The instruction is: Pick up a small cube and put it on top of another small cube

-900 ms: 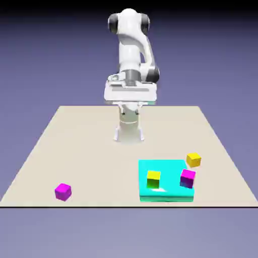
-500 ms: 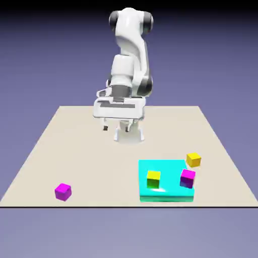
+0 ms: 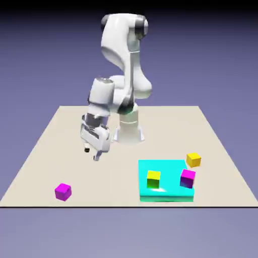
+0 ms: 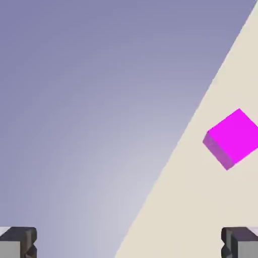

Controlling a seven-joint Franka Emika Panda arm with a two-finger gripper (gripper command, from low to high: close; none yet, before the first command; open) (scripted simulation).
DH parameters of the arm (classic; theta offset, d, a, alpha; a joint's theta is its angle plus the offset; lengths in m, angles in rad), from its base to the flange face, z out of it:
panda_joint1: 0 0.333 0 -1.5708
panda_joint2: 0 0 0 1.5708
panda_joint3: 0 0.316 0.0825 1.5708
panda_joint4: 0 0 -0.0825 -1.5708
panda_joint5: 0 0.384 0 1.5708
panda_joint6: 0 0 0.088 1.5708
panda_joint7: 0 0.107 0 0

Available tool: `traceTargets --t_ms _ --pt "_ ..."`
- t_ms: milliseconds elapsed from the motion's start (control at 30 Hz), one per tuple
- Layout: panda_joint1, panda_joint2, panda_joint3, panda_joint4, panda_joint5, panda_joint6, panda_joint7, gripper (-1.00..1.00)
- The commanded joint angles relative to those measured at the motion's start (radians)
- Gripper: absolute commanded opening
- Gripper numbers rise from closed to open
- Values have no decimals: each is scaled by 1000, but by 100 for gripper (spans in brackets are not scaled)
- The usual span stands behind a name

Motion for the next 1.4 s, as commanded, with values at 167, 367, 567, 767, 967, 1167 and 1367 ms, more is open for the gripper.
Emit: traceTargets --t_ms 167,367,567,767,967,1167,1367 --pt "-102 135 40 88 -74 -68 261 0" --pt "-209 270 80 176 -149 -135 522 0" --pt "-305 392 116 255 -216 -196 758 0" --pt "-152 518 -65 288 -194 -71 753 0" --pt "-218 464 13 273 -204 -125 755 -100" --pt "-190 278 219 200 -143 -247 732 -100" --pt "27 60 414 95 -4 -344 683 -100"
